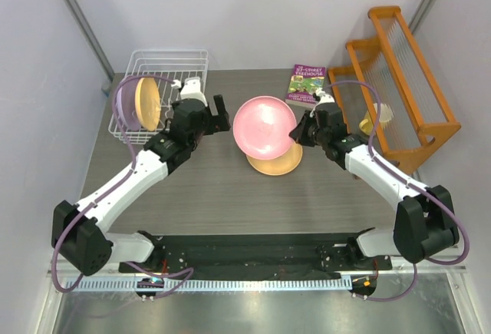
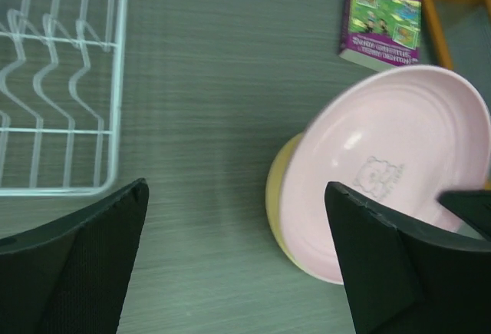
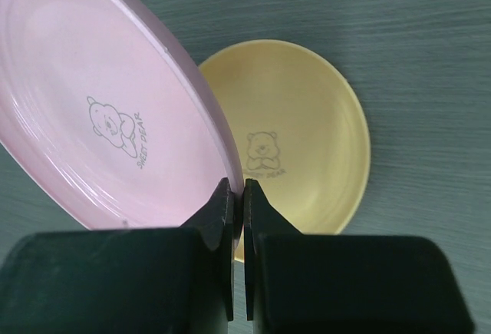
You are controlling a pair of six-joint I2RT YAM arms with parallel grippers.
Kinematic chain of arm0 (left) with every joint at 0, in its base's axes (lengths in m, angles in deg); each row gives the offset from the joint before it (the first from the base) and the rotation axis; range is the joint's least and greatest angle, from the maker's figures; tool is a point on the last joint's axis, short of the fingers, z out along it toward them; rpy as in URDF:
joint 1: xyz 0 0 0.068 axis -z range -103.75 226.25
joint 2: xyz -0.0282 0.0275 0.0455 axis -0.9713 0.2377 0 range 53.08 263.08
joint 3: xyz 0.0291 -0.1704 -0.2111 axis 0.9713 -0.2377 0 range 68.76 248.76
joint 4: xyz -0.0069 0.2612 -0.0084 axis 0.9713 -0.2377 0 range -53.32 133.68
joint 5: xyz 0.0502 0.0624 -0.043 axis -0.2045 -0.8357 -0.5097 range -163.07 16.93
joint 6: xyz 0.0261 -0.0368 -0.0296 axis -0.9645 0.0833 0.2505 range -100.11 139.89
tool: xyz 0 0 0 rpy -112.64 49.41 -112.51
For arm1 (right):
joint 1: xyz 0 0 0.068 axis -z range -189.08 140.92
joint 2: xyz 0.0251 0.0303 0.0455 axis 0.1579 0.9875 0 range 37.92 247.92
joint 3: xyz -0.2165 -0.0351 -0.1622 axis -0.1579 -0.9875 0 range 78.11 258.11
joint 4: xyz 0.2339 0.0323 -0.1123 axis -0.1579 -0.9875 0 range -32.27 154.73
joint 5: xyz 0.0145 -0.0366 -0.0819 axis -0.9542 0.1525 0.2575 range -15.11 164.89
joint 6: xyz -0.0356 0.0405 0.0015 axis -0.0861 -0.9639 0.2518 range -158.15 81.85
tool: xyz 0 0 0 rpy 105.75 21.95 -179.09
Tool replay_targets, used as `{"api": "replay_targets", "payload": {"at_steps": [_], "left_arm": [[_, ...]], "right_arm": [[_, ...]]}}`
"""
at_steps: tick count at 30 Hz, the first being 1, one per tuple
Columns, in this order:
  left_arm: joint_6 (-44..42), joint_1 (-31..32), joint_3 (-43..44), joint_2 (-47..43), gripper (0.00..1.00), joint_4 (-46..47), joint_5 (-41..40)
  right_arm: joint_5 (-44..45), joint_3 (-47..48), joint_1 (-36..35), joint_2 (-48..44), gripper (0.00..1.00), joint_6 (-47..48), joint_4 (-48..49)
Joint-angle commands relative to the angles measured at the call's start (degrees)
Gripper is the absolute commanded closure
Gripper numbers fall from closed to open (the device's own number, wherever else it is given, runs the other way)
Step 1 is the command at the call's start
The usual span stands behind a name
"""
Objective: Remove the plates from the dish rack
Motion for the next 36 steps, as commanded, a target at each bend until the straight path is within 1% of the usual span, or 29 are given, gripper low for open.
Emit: {"api": "replay_targets", "payload": {"at_steps": [1, 4, 6, 8, 9, 12, 13, 16, 17, 20, 21, 24, 31, 33, 34, 35, 36], "left_arm": [[-5.8, -0.3, -2.2, -4.7, 0.01, 1.2, -12.4], [-10.0, -0.3, -4.0, -7.6, 0.01, 1.1, -20.0], [-12.6, -0.4, -4.8, -9.4, 0.01, 1.1, -25.4], [-14.5, -0.3, -6.0, -11.0, 0.01, 1.7, -28.4], [-15.8, -0.3, -6.5, -11.5, 0.01, 2.6, -31.2], [-18.4, -0.3, -8.6, -13.2, 0.01, 5.4, -33.7], [-19.6, -0.3, -9.4, -13.5, 0.00, 5.9, -36.3], [-23.1, -0.3, -10.4, -13.7, 0.01, 8.7, -39.9], [-24.2, -0.4, -10.7, -13.5, 0.01, 9.5, -40.6], [-27.5, -0.6, -11.0, -12.8, 0.00, 11.1, -43.1], [-27.8, -0.8, -11.0, -12.5, 0.01, 13.0, -43.2], [-28.5, -1.3, -10.6, -11.5, 0.01, 13.3, -43.2], [-28.9, -3.5, -10.6, -10.1, 0.01, 14.6, -43.2], [-28.9, -4.9, -10.6, -9.8, 0.01, 15.2, -42.3], [-28.9, -5.3, -10.5, -9.6, 0.01, 15.3, -42.0], [-28.9, -6.6, -10.5, -9.2, 0.01, 15.6, -41.7], [-28.9, -7.2, -10.5, -8.9, 0.01, 15.7, -41.1]], "right_arm": [[5.7, 3.9, 1.4, -0.6, 0.99, 2.4, -5.1], [4.5, 4.6, 3.6, 1.4, 0.99, 3.1, -7.6], [-0.1, 5.1, 5.1, 3.5, 0.99, 2.8, -8.2], [-2.8, 4.9, 7.2, 5.1, 0.99, 2.1, -8.6], [-5.0, 4.9, 7.8, 5.6, 0.99, 1.8, -8.6], [-7.8, 5.6, 8.9, 7.4, 0.97, 1.8, -8.5], [-8.4, 5.8, 9.1, 8.0, 0.97, 1.7, -8.5], [-10.1, 6.3, 9.3, 9.3, 0.96, 1.7, -8.5], [-10.7, 6.6, 9.5, 9.7, 0.96, 1.6, -8.5], [-13.4, 7.5, 9.4, 11.7, 0.90, 1.7, -8.5], [-13.7, 7.7, 9.5, 12.5, 0.89, 1.7, -8.6], [-14.2, 8.0, 9.4, 13.4, 0.85, 1.6, -8.7], [-14.1, 8.5, 9.5, 15.5, 0.83, 2.3, -10.4], [-14.4, 8.5, 9.5, 15.7, 0.78, 2.6, -10.4], [-14.5, 8.6, 9.6, 16.0, 0.72, 2.8, -10.5], [-14.6, 8.7, 9.5, 16.2, 0.56, 2.9, -10.9], [-14.4, 8.7, 9.5, 16.3, 0.53, 3.1, -11.3]]}}
